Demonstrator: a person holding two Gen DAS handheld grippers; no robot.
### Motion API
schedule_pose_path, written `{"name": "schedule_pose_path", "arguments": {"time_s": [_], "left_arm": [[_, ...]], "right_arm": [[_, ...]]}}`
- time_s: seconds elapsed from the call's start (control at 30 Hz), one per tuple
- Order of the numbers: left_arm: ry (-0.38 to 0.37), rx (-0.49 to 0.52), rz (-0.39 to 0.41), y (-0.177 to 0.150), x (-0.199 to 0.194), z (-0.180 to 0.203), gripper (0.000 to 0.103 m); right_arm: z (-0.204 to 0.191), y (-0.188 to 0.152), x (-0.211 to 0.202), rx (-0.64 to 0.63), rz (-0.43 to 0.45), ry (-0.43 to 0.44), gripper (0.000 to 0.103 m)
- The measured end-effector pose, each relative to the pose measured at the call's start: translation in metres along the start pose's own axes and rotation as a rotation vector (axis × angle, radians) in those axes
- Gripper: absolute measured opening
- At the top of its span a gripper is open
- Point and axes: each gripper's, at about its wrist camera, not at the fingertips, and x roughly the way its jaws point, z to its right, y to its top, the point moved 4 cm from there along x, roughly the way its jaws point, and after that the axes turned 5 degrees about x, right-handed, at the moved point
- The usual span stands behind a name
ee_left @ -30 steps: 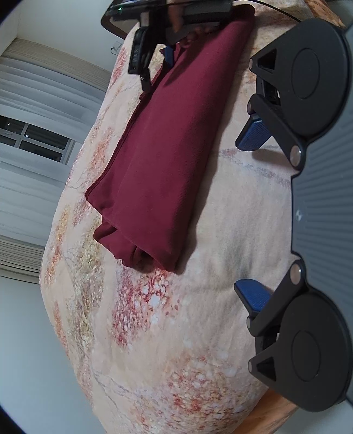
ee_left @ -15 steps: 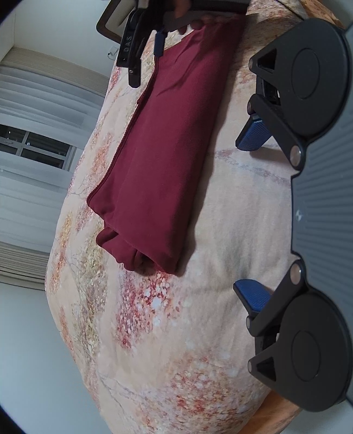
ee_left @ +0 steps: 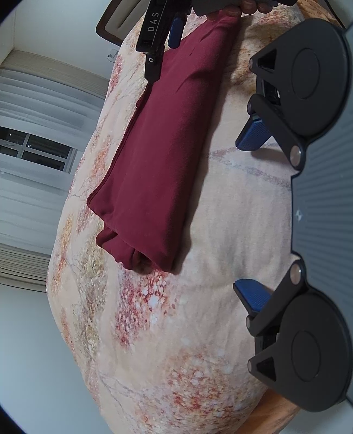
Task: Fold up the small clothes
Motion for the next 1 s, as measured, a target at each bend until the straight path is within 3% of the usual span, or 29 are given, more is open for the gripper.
{"name": "schedule_pose_path", "arguments": {"time_s": [0.83, 1.0], "left_arm": [[0.011, 0.016, 0.004, -0.001, 0.001, 0.002, 0.103], [-0.070, -0.135, 0.048, 0.005, -0.005, -0.015, 0.103]], "right_arm": [[-0.005, -0.008, 0.013, -0.047, -0.019, -0.015, 0.102], [-0.004, -0.014, 0.016, -0.055, -0.020, -0.024, 0.102]]}}
